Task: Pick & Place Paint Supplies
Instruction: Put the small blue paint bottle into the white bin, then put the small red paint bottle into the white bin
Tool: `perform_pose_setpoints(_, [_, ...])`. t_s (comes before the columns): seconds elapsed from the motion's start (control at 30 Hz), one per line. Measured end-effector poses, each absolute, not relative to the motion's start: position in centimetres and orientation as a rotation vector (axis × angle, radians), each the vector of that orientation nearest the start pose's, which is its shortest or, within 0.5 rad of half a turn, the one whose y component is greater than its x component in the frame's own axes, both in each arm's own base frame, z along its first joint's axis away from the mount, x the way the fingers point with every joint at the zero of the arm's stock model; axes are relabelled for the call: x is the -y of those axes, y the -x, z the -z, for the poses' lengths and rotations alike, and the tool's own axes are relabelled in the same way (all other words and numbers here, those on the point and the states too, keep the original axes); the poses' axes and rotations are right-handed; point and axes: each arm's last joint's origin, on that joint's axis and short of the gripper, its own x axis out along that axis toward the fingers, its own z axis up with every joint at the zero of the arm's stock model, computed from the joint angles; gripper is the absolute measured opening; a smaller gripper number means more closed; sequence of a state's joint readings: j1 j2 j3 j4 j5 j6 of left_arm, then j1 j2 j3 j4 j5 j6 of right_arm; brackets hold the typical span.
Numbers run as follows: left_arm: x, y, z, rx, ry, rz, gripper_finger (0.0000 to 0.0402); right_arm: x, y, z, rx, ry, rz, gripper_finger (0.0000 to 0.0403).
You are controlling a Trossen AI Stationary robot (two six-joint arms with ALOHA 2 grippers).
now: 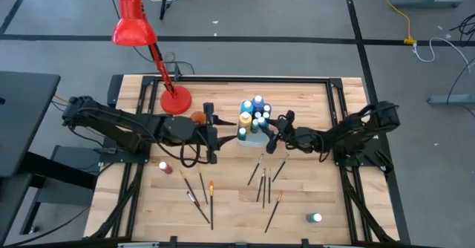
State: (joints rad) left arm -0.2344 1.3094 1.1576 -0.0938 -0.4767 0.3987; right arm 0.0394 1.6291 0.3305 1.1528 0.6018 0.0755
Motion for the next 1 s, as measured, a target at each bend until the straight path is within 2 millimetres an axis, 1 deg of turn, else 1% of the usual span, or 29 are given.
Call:
perform_pose_setpoints(0.17, [5.5,-28.9,-35.8,-0.281,-0.481,-0.193,0.0181,1.5,-25.6,-12.9,-0.13,-0.036,0.584,0.0149])
perform_pose_setpoints(0.27, [5.5,-28.9,-35.7,-0.285,-0.482,-0.192,0.0181,1.9,-25.6,-12.6,-0.131,-0.069,0.583,0.0149])
perform_pose_setpoints(0.5, [5.5,-28.8,-35.7,-0.29,-0.47,-0.194,0.0181,2.3,-25.6,-12.5,-0.139,-0.072,0.597,0.0152])
perform_pose_setpoints(0.83, [5.5,-28.8,-35.6,-0.297,-0.464,-0.196,0.0181,2.3,-25.5,-12.3,-0.172,-0.038,0.596,0.0195])
perform_pose_setpoints(1.0, [5.5,-28.8,-35.6,-0.297,-0.461,-0.193,0.0181,2.3,-25.5,-12.3,-0.173,-0.035,0.597,0.02])
